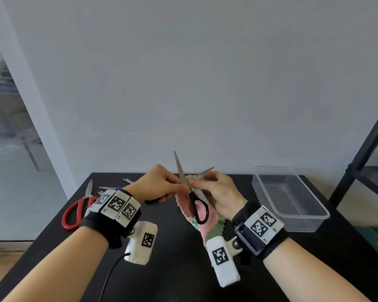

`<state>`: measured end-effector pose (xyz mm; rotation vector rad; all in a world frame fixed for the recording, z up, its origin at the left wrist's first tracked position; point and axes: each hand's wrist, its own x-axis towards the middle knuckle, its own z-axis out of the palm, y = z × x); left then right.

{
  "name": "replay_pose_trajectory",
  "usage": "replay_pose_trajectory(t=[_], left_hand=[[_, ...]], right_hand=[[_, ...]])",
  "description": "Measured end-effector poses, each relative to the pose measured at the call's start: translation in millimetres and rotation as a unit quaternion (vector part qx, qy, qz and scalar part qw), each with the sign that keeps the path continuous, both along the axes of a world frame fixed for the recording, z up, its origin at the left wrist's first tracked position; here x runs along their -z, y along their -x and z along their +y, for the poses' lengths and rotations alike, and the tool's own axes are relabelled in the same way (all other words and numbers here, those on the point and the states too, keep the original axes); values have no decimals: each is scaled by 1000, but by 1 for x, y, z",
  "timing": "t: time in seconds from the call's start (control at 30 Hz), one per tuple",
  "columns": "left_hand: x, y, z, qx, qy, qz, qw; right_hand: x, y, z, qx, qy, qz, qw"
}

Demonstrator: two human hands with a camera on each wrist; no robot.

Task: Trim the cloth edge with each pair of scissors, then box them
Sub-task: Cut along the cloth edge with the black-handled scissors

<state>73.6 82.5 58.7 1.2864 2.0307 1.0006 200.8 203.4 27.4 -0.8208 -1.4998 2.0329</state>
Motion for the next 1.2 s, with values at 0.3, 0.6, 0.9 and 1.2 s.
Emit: replay_pose_trajectory(t=[0.3,0.6,0.9,1.2], left_hand=[[-5,-2,6,0,-18,-2,1000],[-9,-2,-2,-1,-9,-12,1000],[-7,-3,-6,-12,-7,-18,1000],[-4,-6,-6,-7,-6,-17,1000]], right_hand=[[-11,-3,7,34,32,20,999],[-16,-9,14,39,4,8,999],[-17,-8,17,48,-9,7,999],[-16,-12,17,61,14,23,998]])
